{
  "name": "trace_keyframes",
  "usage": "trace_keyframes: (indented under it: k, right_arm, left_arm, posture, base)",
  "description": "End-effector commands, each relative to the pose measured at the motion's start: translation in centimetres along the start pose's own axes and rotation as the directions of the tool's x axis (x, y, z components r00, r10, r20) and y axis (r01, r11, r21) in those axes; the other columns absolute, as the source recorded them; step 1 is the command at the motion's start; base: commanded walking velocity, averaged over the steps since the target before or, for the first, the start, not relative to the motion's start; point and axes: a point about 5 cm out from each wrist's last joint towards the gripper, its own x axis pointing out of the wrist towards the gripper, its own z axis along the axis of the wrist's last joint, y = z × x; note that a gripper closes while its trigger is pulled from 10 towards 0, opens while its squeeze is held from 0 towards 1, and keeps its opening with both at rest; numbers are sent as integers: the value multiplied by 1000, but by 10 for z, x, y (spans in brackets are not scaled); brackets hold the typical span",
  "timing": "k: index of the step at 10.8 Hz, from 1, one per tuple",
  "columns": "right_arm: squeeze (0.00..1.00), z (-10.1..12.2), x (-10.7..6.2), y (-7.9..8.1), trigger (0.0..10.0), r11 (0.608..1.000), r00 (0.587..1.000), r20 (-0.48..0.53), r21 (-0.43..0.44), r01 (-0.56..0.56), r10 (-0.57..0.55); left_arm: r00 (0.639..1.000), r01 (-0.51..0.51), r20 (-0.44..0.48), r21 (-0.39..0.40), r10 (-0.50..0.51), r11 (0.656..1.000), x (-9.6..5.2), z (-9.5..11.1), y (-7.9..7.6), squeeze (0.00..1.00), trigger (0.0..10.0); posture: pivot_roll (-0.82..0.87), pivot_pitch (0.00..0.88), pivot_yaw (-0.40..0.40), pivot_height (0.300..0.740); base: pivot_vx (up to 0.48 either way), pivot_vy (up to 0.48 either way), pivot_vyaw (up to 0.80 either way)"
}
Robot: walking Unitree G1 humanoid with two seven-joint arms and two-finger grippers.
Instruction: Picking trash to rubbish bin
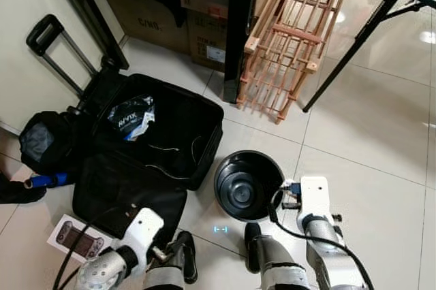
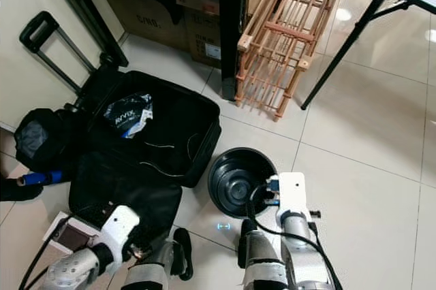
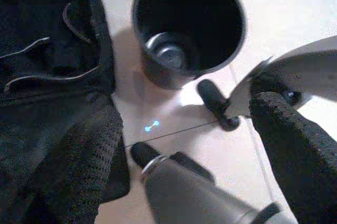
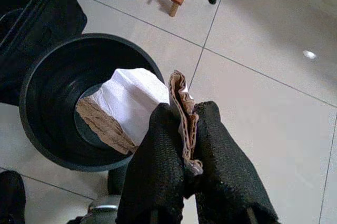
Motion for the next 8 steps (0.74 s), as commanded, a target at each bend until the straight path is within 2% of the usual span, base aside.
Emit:
trace_keyframes:
  k: [1,3,5,8]
  right_arm:
    - [0,-16,-4,0,10000,1000,998,-55,-11,-9,9]
    - [0,-18,-4,0,10000,1000,998,-59,-13,-13,13]
    - [0,-18,-3,1,10000,1000,998,-61,-13,-21,20]
    - [0,-21,-4,-1,10000,1000,998,-67,-14,-17,16]
  left_arm:
    - [998,56,2,-40,-56,998,-2,-3,-11,0,10000]
    - [992,119,44,-64,-117,991,5,7,-21,0,10000]
    - [979,202,26,-62,-200,977,13,5,-30,0,10000]
    - [973,231,-5,-55,-231,971,13,1,-30,0,10000]
  posture:
    - [69,379,10,740]
    - [68,381,9,740]
    - [60,379,8,740]
    - [56,381,11,740]
  base:
    - [0,0,0]
    - [0,0,0]
    - [0,0,0]
    - [0,0,0]
